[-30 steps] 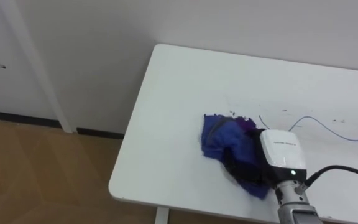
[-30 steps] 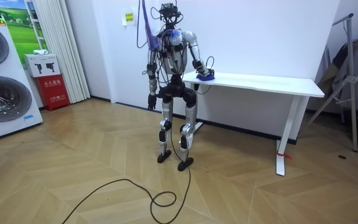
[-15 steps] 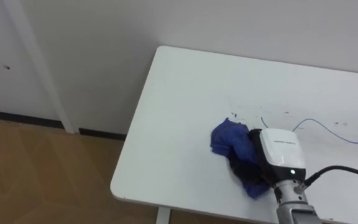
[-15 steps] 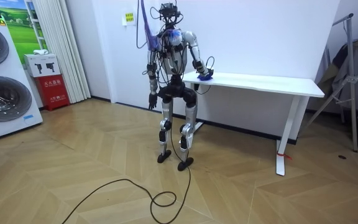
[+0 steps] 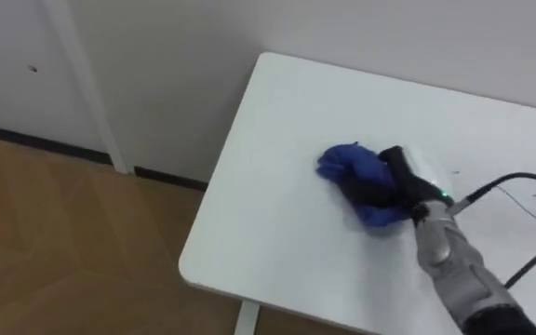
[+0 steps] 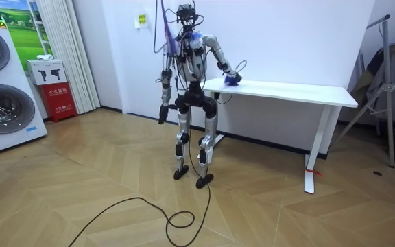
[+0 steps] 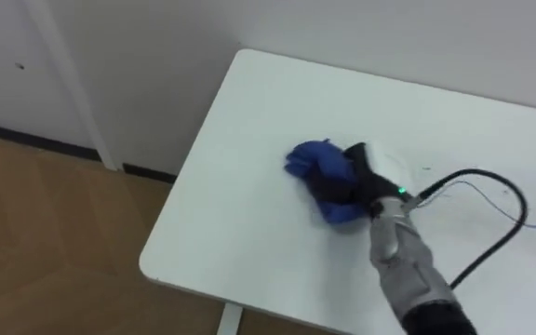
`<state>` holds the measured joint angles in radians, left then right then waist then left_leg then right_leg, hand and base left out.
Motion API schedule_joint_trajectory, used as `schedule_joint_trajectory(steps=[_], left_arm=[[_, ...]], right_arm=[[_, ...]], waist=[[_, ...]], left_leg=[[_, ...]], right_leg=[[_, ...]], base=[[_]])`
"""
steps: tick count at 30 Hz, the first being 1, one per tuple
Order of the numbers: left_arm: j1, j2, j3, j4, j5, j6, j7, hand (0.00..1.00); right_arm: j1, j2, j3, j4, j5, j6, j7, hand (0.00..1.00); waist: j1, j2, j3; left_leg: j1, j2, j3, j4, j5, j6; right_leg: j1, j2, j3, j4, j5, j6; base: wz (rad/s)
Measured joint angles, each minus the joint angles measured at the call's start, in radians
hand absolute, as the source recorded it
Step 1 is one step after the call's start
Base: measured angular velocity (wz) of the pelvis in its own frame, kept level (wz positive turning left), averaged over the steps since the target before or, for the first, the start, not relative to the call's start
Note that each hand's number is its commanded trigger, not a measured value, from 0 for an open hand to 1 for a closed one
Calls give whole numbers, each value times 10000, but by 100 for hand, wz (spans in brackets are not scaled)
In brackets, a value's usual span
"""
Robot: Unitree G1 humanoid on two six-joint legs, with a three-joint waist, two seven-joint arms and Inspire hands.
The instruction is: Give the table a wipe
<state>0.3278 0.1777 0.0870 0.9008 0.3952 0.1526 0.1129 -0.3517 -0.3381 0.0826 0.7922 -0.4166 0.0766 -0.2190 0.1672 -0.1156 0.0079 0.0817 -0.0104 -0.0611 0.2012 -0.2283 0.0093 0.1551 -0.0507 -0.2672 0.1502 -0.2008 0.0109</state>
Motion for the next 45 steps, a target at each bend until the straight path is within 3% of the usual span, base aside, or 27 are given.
schedule_joint_trajectory(steps=[1,4,8,9,10,11,12,13,15,16,17,19,23,25,27,28,29,31,32,33,34,37,39,42,45], left_arm=[[75,111,120,9,-2,7,-96,0],[359,419,316,4,-3,5,-99,0],[418,512,484,1,3,-51,-136,0],[395,528,501,-7,3,-136,-127,0],[379,613,715,-16,9,-303,-120,0],[361,608,811,36,10,-307,-128,0],[394,627,1047,-4,12,-374,-135,0],[409,607,1087,34,-13,-439,-126,0],[318,548,1067,-20,-91,-514,-99,0],[322,545,1062,-130,-87,-568,-28,0],[348,543,1070,-176,-89,-576,39,0],[409,535,1080,-159,-151,-470,221,0],[357,342,1050,-116,-470,-470,220,0],[173,314,1020,-22,-397,-467,215,0],[52,310,958,74,-403,-381,220,0],[-106,286,855,221,-411,-299,220,0],[-180,270,784,261,-407,-255,219,0],[-434,264,476,270,-394,-162,219,0],[-509,262,455,279,-394,-143,219,0],[-617,259,419,273,-378,-118,230,0],[-674,263,269,230,-374,-102,308,0],[-673,212,-151,220,-420,-9,352,0],[-483,157,-204,218,-527,88,353,0],[-8,146,-217,205,-527,275,368,0],[-12,133,-149,205,-283,225,328,0]], right_arm=[[-126,-466,-296,688,601,-13,-93,100],[-45,-1129,-726,1984,1240,-59,-464,100],[692,-1302,-1450,2366,1461,-673,-916,100],[859,-1302,-1623,2666,1470,-972,-998,100],[1037,-1301,-1642,2689,1421,-1239,-1019,100],[1190,-1331,-1661,2688,1382,-1330,-1063,100],[1605,-1350,-1922,2645,1305,-1407,-1240,100],[1952,-1366,-2249,2632,1276,-1393,-1476,100],[2462,-1374,-2761,2686,1308,-1412,-1805,100],[2749,-1355,-3069,2841,1319,-1521,-1948,100],[2819,-1355,-3147,2958,1310,-1557,-1958,100],[3065,-1346,-3227,3316,1010,-1549,-1952,100],[3347,-1263,-3339,3191,614,-1395,-2274,100],[3340,-1130,-3390,2501,-199,-951,-2164,100],[3322,-975,-2974,1585,-1028,-403,-2035,100],[3304,-935,-2523,867,-1624,-88,-1905,100],[3295,-910,-2134,440,-1964,73,-1756,100],[3061,-673,-617,-1379,-3290,593,-1225,100],[2883,-569,-244,-1660,-3562,580,-1059,100],[2479,-256,371,-2077,-4169,573,-755,100],[2081,22,931,-2353,-4562,595,-443,100],[1355,605,1751,-2367,-4844,548,-44,100],[1262,724,1977,-2142,-4794,514,32,100],[1671,673,1968,-1898,-4354,373,-586,100],[2340,629,1448,-1655,-4133,-253,-1417,100]], waist=[[4,-9,-3],[-34,2,-4],[-345,161,-35],[-334,351,-2],[-307,282,-8],[-445,326,-40],[-774,304,-199],[-1029,224,-115],[-1432,321,-134],[-1466,276,-177],[-1455,269,-203],[-1336,67,-146],[-1367,72,-135],[-1340,113,-126],[-1269,212,-124],[-1059,310,-130],[-951,250,-114],[-594,385,-81],[-491,426,-85],[-231,429,-16],[38,425,-8],[548,358,7],[732,350,11],[633,358,15],[443,360,7]], left_leg=[[-15,-25,-122,-62,34,44],[88,32,-331,-118,43,54],[340,166,-602,-238,51,54],[544,345,-1193,-313,63,56],[573,396,-1712,-323,51,39],[597,505,-1788,-323,7,-31],[615,601,-1346,-337,76,-277],[693,618,-537,-368,102,-403],[589,687,421,-882,271,-429],[690,671,851,-804,368,-254],[722,636,921,-752,369,-250],[895,497,989,-696,348,-222],[965,482,1054,-708,194,-40],[984,442,1127,-679,105,-20],[986,438,1283,-655,97,-28],[990,413,1471,-652,109,-43],[984,415,1549,-650,121,-55],[888,444,1701,-659,217,-102],[870,455,1701,-658,240,-119],[867,484,1675,-658,269,-149],[841,500,1609,-659,284,-175],[680,461,1154,-579,342,-192],[520,414,844,-554,346,-185],[485,349,432,-505,355,-169],[491,270,305,-478,339,-144]], right_leg=[[-18,-26,-92,6,5,7],[6,-25,-123,113,7,12],[-122,18,-183,709,-6,30],[-504,177,86,1002,-209,104],[-1062,350,589,99,52,-91],[-1185,430,482,66,607,-331],[-841,465,365,-41,872,-394],[-596,425,494,-29,872,-394],[-445,418,1091,-1,848,-356],[-496,405,1242,21,782,-257],[-483,387,1250,10,757,-208],[-292,366,1087,-148,708,-132],[-154,349,1022,-147,698,-116],[-135,331,1049,-106,675,-78],[-249,350,1203,54,673,-81],[-383,365,1316,144,670,-109],[-465,368,1360,235,663,-126],[-729,408,1517,402,675,-195],[-746,420,1516,389,691,-220],[-802,440,1491,351,684,-244],[-845,440,1407,370,663,-274],[-821,398,1087,349,605,-289],[-736,341,720,179,602,-281],[-468,232,174,72,560,-211],[-139,160,-5,-145,518,-142]], base=[[41],[15],[-3],[-60],[-63],[-28],[24],[41],[37],[12],[-33],[-35],[-8],[-19],[-32],[-42],[-48],[-23],[0],[8],[14],[44],[60],[53],[44]])
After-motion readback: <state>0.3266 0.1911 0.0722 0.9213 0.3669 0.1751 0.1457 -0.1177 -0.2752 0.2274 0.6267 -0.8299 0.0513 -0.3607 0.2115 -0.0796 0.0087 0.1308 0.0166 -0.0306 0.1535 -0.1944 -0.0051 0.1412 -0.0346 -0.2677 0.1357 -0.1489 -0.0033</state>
